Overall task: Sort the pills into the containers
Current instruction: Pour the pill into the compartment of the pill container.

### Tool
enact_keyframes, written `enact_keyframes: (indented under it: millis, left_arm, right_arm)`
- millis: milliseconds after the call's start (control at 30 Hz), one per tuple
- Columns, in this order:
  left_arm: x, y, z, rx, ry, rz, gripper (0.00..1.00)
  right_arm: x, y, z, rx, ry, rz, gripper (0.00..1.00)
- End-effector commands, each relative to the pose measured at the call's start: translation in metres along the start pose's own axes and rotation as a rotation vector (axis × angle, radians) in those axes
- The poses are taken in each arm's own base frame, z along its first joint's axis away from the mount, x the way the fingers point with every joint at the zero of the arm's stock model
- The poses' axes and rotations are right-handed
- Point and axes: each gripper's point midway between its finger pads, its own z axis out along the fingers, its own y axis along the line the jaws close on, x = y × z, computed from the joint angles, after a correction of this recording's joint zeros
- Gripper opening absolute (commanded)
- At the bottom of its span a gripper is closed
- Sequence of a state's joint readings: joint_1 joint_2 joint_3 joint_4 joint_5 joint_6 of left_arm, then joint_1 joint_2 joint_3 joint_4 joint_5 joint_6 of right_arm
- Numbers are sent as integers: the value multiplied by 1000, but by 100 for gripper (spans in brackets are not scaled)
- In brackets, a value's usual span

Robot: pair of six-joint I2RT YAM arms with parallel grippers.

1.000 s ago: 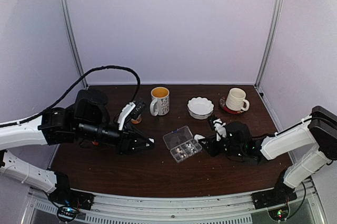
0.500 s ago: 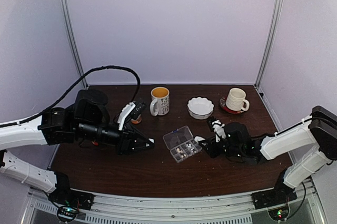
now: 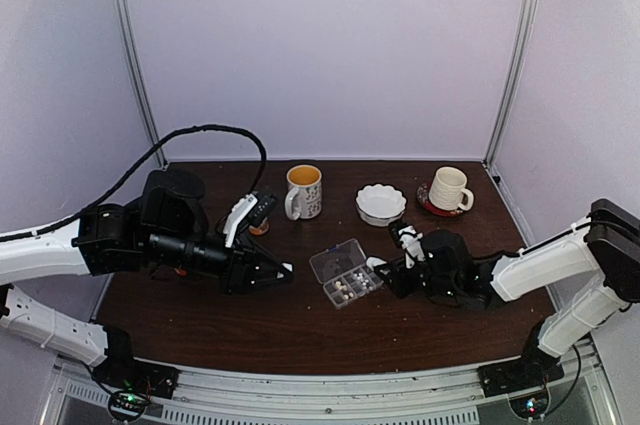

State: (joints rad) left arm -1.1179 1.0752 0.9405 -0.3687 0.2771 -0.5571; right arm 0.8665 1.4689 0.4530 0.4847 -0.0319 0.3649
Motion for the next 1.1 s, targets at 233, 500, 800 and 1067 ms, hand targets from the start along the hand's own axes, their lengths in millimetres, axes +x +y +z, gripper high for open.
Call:
enact_keyframes:
  millis: [233,500,800,1067]
  left_arm:
    - [-14,-7,-2,27,-41,30,0]
    - [-14,-7,-1,30,-35,28,0]
    - [-14,-7,-1,30,-36,26,0]
    - [-14,-7,-1,29,-37,25,0]
  right_arm:
    - [-2,0,4,37,-2,-16,0]
    - [1,-4,3,55,-1,1,0]
    - [3,-6,3,73,25,-6,0]
    - [6,-8,4,79,31,-2,0]
